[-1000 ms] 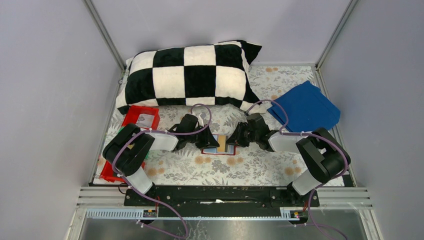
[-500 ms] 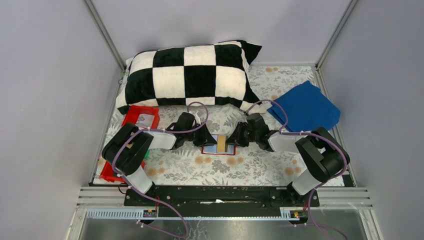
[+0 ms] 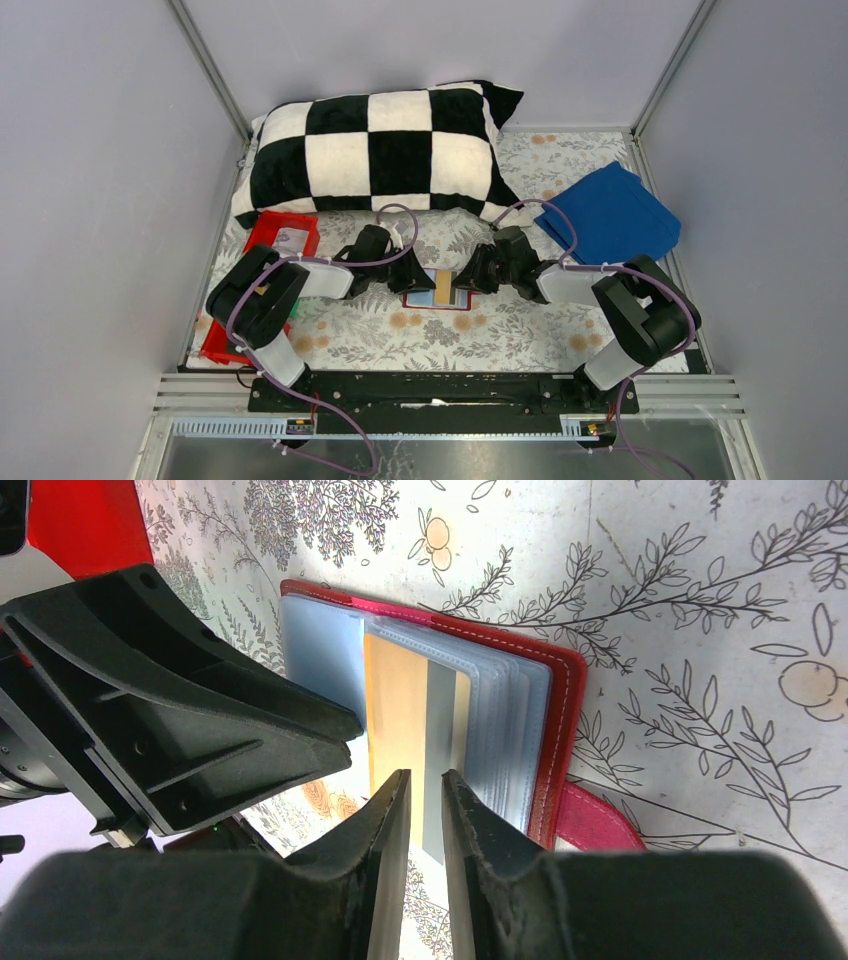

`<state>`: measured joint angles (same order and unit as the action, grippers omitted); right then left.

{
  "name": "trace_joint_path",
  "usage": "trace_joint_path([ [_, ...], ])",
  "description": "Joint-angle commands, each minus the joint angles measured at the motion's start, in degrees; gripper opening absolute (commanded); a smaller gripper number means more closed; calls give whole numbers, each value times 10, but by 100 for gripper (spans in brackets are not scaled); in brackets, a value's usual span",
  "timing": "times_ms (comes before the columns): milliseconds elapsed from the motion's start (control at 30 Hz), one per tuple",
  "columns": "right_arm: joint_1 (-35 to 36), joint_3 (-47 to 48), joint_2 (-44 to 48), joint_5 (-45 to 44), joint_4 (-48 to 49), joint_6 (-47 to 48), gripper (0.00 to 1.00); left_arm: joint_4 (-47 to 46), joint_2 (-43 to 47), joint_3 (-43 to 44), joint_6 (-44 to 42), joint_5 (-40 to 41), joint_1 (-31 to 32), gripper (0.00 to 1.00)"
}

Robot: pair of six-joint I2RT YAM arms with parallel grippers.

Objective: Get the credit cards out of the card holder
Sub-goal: Remove the credit card from the card holder.

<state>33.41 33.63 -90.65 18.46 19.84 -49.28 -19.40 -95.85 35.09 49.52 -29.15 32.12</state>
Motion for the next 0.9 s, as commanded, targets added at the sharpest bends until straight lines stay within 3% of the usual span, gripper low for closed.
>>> trace_joint_path([
  [0, 5, -8, 2, -20, -23, 8, 26, -28, -2, 0, -5, -7, -1, 30],
  [867, 24, 9, -13, -4, -20, 44, 25, -19, -10, 6, -21, -14, -1, 30],
])
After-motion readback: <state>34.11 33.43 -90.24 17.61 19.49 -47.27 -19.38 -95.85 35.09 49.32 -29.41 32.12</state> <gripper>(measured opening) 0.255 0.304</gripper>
